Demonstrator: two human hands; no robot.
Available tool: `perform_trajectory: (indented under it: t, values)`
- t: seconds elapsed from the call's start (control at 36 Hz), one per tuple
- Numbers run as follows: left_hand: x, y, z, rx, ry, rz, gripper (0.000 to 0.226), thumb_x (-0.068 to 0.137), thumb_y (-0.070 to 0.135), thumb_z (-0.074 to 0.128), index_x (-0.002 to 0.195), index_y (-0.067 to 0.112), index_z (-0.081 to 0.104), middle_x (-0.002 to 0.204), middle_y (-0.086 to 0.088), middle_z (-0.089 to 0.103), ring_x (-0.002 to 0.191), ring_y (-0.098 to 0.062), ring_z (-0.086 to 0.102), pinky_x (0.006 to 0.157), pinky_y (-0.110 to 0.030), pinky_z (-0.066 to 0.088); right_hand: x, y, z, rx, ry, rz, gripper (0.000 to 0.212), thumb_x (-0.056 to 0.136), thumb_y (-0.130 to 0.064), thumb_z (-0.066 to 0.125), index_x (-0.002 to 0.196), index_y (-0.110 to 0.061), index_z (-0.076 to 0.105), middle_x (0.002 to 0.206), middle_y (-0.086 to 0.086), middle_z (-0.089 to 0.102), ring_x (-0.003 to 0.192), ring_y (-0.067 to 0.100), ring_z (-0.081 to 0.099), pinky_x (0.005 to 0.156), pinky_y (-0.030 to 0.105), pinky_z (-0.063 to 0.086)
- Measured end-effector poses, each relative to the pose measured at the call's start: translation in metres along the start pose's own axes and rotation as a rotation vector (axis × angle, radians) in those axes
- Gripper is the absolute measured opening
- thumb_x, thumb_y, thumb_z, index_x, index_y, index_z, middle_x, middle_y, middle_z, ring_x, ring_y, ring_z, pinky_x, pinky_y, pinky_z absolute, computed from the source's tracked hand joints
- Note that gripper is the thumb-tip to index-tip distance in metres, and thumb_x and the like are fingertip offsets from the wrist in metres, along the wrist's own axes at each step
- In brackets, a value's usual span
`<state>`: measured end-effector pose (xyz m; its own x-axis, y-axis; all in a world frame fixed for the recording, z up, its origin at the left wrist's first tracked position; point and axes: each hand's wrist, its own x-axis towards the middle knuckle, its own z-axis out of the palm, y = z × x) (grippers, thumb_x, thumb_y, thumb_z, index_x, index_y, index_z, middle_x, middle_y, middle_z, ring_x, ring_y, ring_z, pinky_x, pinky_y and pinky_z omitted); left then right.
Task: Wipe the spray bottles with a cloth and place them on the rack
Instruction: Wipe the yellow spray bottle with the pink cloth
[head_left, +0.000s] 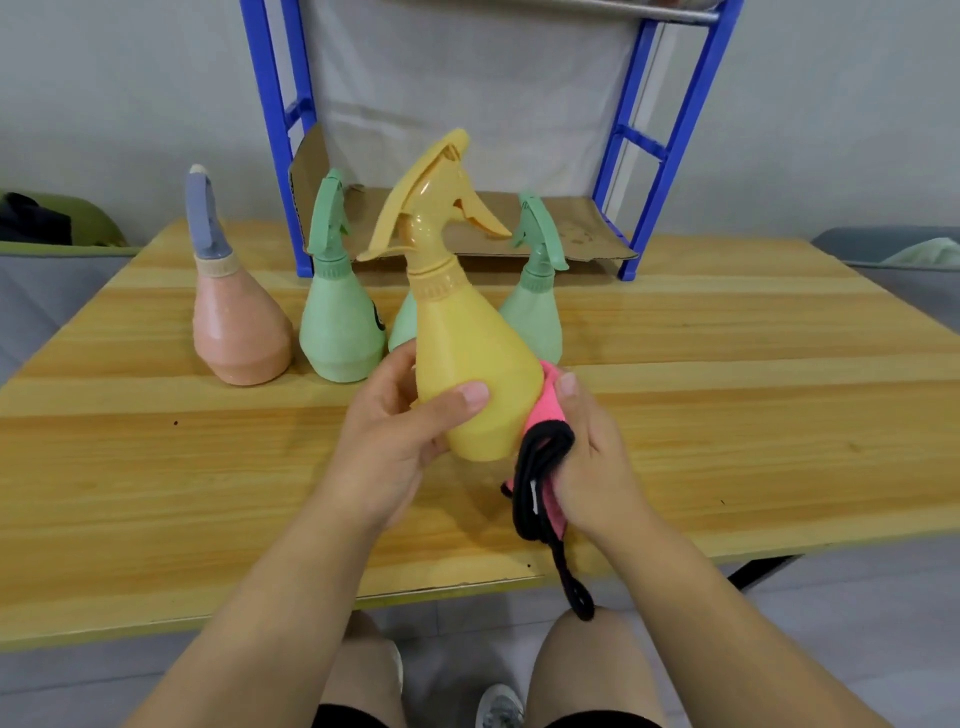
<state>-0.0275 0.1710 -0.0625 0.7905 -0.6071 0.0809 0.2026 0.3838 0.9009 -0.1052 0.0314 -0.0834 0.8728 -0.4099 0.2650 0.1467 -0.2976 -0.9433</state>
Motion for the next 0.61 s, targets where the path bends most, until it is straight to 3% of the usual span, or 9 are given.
perform_trajectory:
  t: [0.06,0.11,0.17,0.28,0.39,0.5,0.61]
  values:
    - [0.002,0.001,0.005,0.035,0.026,0.013,0.070,0.049,0.028,0.080,0.115,0.019,0.058,0.106,-0.002,0.070,0.094,-0.019,0.070,0.067,-0.031,0.057,-0.001,0.001,-0.008,-0.112,0.008,-0.018,0.053,0.095,-0.055,0.025,0.124,-0.024,0.058,0.111,-0.005,0.067,0.109,0.009,0.060,0.098,0.039,0.046]
    - [0.005,-0.001,0.008,0.119,0.046,0.031,0.068,0.047,0.032,0.081,0.111,0.025,0.059,0.103,0.002,0.070,0.092,-0.016,0.070,0.067,-0.029,0.056,-0.003,-0.001,-0.017,-0.184,0.010,-0.035,0.036,0.098,-0.046,0.027,0.113,-0.038,0.059,0.106,-0.011,0.068,0.103,0.002,0.060,0.091,0.024,0.046]
    - [0.007,-0.005,0.010,0.221,0.059,0.053,0.068,0.046,0.037,0.081,0.110,0.028,0.060,0.105,0.002,0.069,0.094,-0.015,0.069,0.069,-0.029,0.056,-0.006,-0.004,-0.028,-0.267,-0.003,-0.045,0.027,0.098,-0.043,0.031,0.103,-0.045,0.057,0.099,-0.013,0.068,0.094,0.001,0.061,0.081,0.017,0.046]
    - [0.012,-0.018,0.016,0.368,0.072,0.076,0.066,0.047,0.044,0.081,0.109,0.033,0.062,0.106,0.005,0.069,0.098,-0.013,0.066,0.076,-0.031,0.056,-0.013,-0.005,-0.051,-0.401,0.014,-0.026,0.032,0.094,-0.050,0.036,0.108,-0.035,0.061,0.101,-0.015,0.066,0.098,0.001,0.058,0.083,0.020,0.045]
    - [0.016,-0.032,0.024,0.520,0.079,0.053,0.077,0.044,0.051,0.080,0.115,0.031,0.059,0.107,0.011,0.068,0.101,-0.008,0.063,0.079,-0.029,0.054,-0.017,-0.003,-0.075,-0.490,0.055,0.039,0.024,0.098,-0.033,0.045,0.114,-0.028,0.062,0.108,-0.015,0.063,0.102,-0.001,0.055,0.085,0.018,0.042]
    - [0.019,-0.043,0.036,0.619,0.070,0.033,0.064,0.043,0.052,0.080,0.102,0.044,0.057,0.102,0.020,0.066,0.096,0.000,0.061,0.074,-0.021,0.050,-0.023,-0.006,-0.094,-0.541,0.092,0.085,0.023,0.097,-0.030,0.046,0.115,-0.028,0.061,0.109,-0.014,0.062,0.103,0.003,0.055,0.086,0.022,0.043]
    - [0.025,-0.055,0.047,0.668,0.053,-0.003,0.066,0.046,0.050,0.083,0.106,0.042,0.058,0.105,0.018,0.066,0.097,-0.001,0.062,0.080,-0.029,0.053,-0.026,-0.005,-0.110,-0.592,0.111,0.122,0.026,0.097,-0.032,0.047,0.120,-0.028,0.058,0.111,-0.014,0.059,0.104,0.005,0.052,0.086,0.022,0.041]
